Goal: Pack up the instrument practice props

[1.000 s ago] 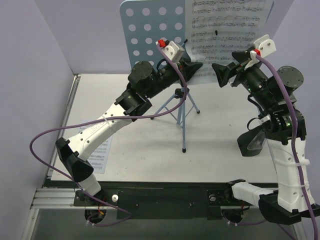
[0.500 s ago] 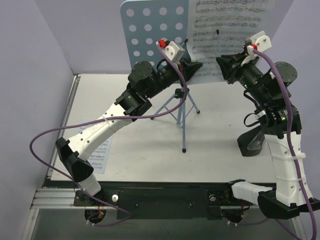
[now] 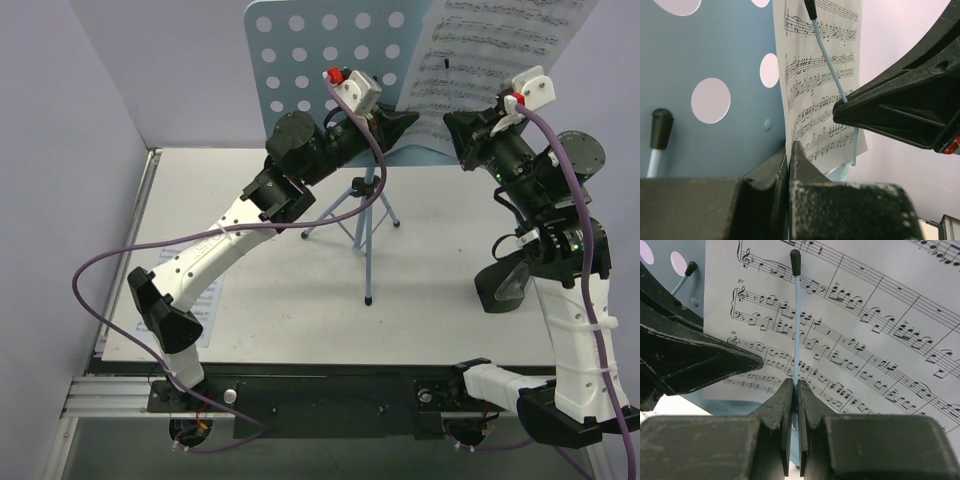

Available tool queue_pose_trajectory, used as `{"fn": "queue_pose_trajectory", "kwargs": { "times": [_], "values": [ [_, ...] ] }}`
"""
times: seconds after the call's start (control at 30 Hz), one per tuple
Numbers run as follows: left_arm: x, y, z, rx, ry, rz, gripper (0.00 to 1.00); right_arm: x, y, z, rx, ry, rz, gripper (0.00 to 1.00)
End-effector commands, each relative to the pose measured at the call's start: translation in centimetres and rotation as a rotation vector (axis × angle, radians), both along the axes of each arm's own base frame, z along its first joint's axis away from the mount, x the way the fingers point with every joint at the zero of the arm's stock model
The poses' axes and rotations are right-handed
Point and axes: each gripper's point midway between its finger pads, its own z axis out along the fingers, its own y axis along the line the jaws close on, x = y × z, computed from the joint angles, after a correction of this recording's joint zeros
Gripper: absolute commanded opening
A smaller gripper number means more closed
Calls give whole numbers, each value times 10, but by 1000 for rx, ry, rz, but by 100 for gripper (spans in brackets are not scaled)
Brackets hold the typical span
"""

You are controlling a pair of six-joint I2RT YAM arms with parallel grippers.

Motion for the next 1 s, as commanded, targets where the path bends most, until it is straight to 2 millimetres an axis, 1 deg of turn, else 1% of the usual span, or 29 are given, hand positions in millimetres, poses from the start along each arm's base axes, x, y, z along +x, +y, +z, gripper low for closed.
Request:
{"fn": "queue_pose_trajectory", "kwargs": {
  "times": [0.0, 0.07, 0.1, 0.13, 0.17, 0.2, 0.23, 0.27, 0.3, 0.33, 0.37, 0.4, 0.43, 0.47, 0.5, 0.67, 0.77, 0.8, 0.83, 0.87, 0.9, 0.93, 0.97],
  "values": [
    [-7, 13, 43, -84, -67, 12, 0, -17, -11, 37, 9, -143, -28, 0],
    [-8, 21, 55, -101, -90, 25, 0, -18, -9, 35, 4, -142, -15, 0],
    [-10, 28, 65, -115, -108, 33, 0, -18, -8, 34, 6, -141, -10, 0],
    [-9, 31, 68, -116, -117, 39, 0, -18, -6, 33, 7, -140, 0, 1],
    [-8, 40, 79, -133, -137, 49, 0, -19, -4, 35, 16, -144, 8, 3],
    [-6, 45, 84, -141, -141, 58, 0, -19, -2, 34, 17, -142, 21, 4],
    [-2, 55, 92, -153, -149, 76, 0, -19, 0, 34, 19, -139, 32, 10],
    [1, 61, 97, -168, -143, 85, 0, -19, 2, 33, 19, -137, 45, 14],
    [2, 72, 108, -186, -153, 97, 0, -17, 4, 31, 20, -130, 54, 24],
    [-2, 81, 121, -207, -170, 99, 0, -19, 6, 31, 20, -130, 65, 29],
    [0, 88, 124, -206, -179, 105, 0, -19, 6, 32, 23, -130, 67, 41],
    [-5, 96, 135, -222, -198, 107, 0, -18, 7, 31, 21, -127, 73, 51],
    [-4, 105, 140, -226, -204, 116, 0, -18, 8, 31, 15, -126, 78, 55],
    [-9, 113, 149, -241, -218, 120, 0, -20, 9, 33, 10, -134, 83, 62],
    [-9, 120, 153, -239, -226, 125, 0, -19, 9, 32, 9, -131, 83, 63],
    [-32, 156, 186, -271, -311, 146, 0, -26, 10, 34, -16, -139, 99, 65],
    [-47, 185, 207, -278, -380, 192, 0, -32, 12, 32, -29, -132, 120, 65],
    [-54, 197, 217, -287, -406, 211, 0, -35, 12, 29, -34, -123, 121, 65],
    [-68, 208, 228, -291, -458, 227, 0, -34, 13, 23, -42, -111, 128, 65],
    [-75, 211, 231, -276, -486, 229, 0, -38, 12, 21, -51, -112, 130, 65],
    [-87, 222, 239, -261, -549, 266, 0, -38, 13, 14, -54, -98, 135, 65],
    [-91, 226, 240, -241, -567, 280, 0, -43, 13, 14, -53, -103, 140, 66],
    [-96, 234, 240, -202, -599, 318, 0, -46, 15, 10, -60, -99, 155, 66]
  ]
}}
